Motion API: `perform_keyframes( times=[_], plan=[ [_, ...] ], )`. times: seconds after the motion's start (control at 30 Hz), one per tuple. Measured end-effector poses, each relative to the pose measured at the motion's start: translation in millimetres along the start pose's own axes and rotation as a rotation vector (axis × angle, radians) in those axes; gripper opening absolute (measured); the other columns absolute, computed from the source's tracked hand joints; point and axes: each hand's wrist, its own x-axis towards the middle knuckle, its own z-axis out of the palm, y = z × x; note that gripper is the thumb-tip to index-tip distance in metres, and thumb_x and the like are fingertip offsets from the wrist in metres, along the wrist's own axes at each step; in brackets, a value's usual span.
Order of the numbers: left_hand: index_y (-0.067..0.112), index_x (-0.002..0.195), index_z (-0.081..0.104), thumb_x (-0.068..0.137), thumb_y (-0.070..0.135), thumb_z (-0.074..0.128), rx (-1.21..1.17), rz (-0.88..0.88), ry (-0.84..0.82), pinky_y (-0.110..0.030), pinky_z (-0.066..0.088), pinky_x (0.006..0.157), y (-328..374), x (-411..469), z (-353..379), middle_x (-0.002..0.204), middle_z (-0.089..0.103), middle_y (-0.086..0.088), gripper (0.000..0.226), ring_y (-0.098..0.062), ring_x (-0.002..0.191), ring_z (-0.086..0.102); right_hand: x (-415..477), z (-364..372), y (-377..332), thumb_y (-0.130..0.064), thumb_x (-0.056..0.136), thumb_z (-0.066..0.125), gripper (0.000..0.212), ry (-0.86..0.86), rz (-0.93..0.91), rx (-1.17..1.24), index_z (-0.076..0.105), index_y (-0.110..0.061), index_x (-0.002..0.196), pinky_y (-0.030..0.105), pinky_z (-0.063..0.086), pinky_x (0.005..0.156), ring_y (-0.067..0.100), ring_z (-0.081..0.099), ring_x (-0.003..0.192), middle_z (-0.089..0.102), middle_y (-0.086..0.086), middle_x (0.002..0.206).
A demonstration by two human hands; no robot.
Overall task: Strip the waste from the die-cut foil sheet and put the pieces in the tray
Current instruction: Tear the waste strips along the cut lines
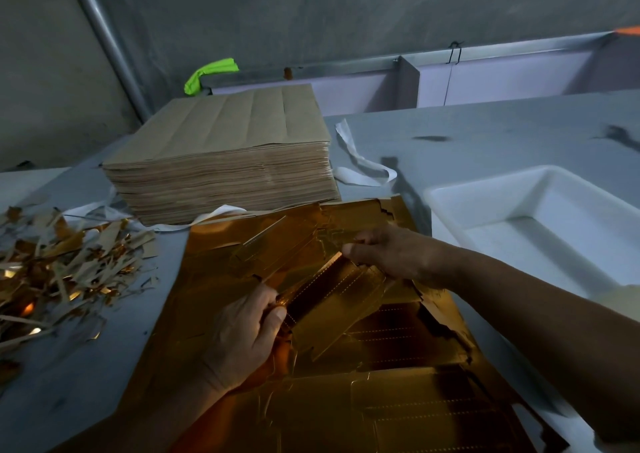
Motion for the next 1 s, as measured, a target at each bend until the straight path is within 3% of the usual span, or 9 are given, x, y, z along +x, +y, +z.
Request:
perform_keyframes(
  times=[0.17, 0.37, 0.53, 0.63, 0.7, 0.8, 0.87, 1.0],
  plan=[
    [0.01, 0.09, 0.062, 0.09, 0.046, 0.032, 0.001, -0.02, -0.029, -0.014, 0.03, 0.05, 2, 0, -2, 0.063, 0.039, 0.016, 0.047, 0.004, 0.056, 0.04, 0, 0, -1, -0.043, 0.1, 0.048, 0.027, 0.03, 0.028, -0.043, 0.065, -0.023, 0.098, 0.019, 0.051, 0.06, 0.009, 0.071, 0.073, 0.073, 0.001, 0.091],
    [0.012, 0.09, 0.06, 0.088, 0.051, 0.027, -0.002, -0.063, -0.058, -0.014, 0.031, 0.052, 3, 0, -1, 0.063, 0.039, 0.015, 0.051, 0.002, 0.056, 0.041, 1, -1, 1, -0.042, 0.1, 0.049, 0.03, 0.022, 0.009, -0.036, 0.066, -0.018, 0.104, 0.023, 0.053, 0.065, 0.016, 0.074, 0.082, 0.075, 0.004, 0.097],
    [0.02, 0.089, 0.056, 0.097, 0.037, 0.045, 0.01, -0.11, -0.105, -0.014, 0.029, 0.052, -3, 3, -1, 0.063, 0.042, 0.012, 0.021, -0.002, 0.056, 0.042, 3, 0, 3, -0.039, 0.1, 0.049, 0.024, 0.029, -0.013, -0.064, 0.064, -0.021, 0.104, 0.017, 0.052, 0.058, 0.014, 0.072, 0.078, 0.072, 0.003, 0.097],
    [0.027, 0.09, 0.052, 0.099, 0.025, 0.054, -0.036, -0.165, -0.211, -0.021, 0.037, 0.052, -4, 10, -4, 0.067, 0.049, 0.006, 0.01, -0.007, 0.059, 0.048, 3, 0, 4, -0.04, 0.1, 0.051, 0.021, 0.02, -0.014, -0.085, 0.063, -0.023, 0.104, 0.028, 0.057, 0.07, 0.019, 0.07, 0.089, 0.069, 0.002, 0.101],
    [0.025, 0.09, 0.056, 0.099, 0.026, 0.054, -0.081, -0.238, -0.303, -0.032, 0.049, 0.061, -3, 17, -9, 0.074, 0.059, -0.001, 0.009, -0.015, 0.068, 0.059, 5, -1, 5, -0.039, 0.098, 0.055, 0.021, 0.017, -0.008, -0.104, 0.064, -0.021, 0.104, 0.032, 0.059, 0.076, 0.021, 0.069, 0.092, 0.069, 0.004, 0.103],
    [0.027, 0.088, 0.059, 0.098, 0.03, 0.055, -0.105, -0.297, -0.414, -0.038, 0.054, 0.071, 2, 27, -20, 0.081, 0.064, -0.001, 0.011, -0.017, 0.077, 0.064, 6, -2, 6, -0.035, 0.098, 0.056, 0.014, 0.03, -0.006, -0.131, 0.063, -0.023, 0.096, 0.019, 0.051, 0.057, 0.015, 0.066, 0.079, 0.065, 0.002, 0.092],
    [0.03, 0.086, 0.06, 0.097, 0.032, 0.056, -0.131, -0.312, -0.428, -0.037, 0.055, 0.074, 6, 32, -27, 0.083, 0.064, 0.001, 0.011, -0.013, 0.077, 0.064, 5, -3, 6, -0.035, 0.098, 0.056, 0.013, 0.043, 0.009, -0.106, 0.063, -0.024, 0.095, 0.015, 0.047, 0.053, 0.012, 0.064, 0.076, 0.064, 0.0, 0.09],
    [0.034, 0.096, 0.058, 0.092, 0.036, 0.063, -0.255, -0.362, -0.359, -0.024, 0.049, 0.065, 17, 42, -33, 0.087, 0.065, 0.004, 0.007, -0.004, 0.075, 0.064, 4, -7, 3, -0.038, 0.098, 0.056, 0.018, 0.051, 0.016, -0.046, 0.063, -0.021, 0.098, 0.024, 0.052, 0.064, 0.018, 0.065, 0.085, 0.066, 0.005, 0.098]
  ],
)
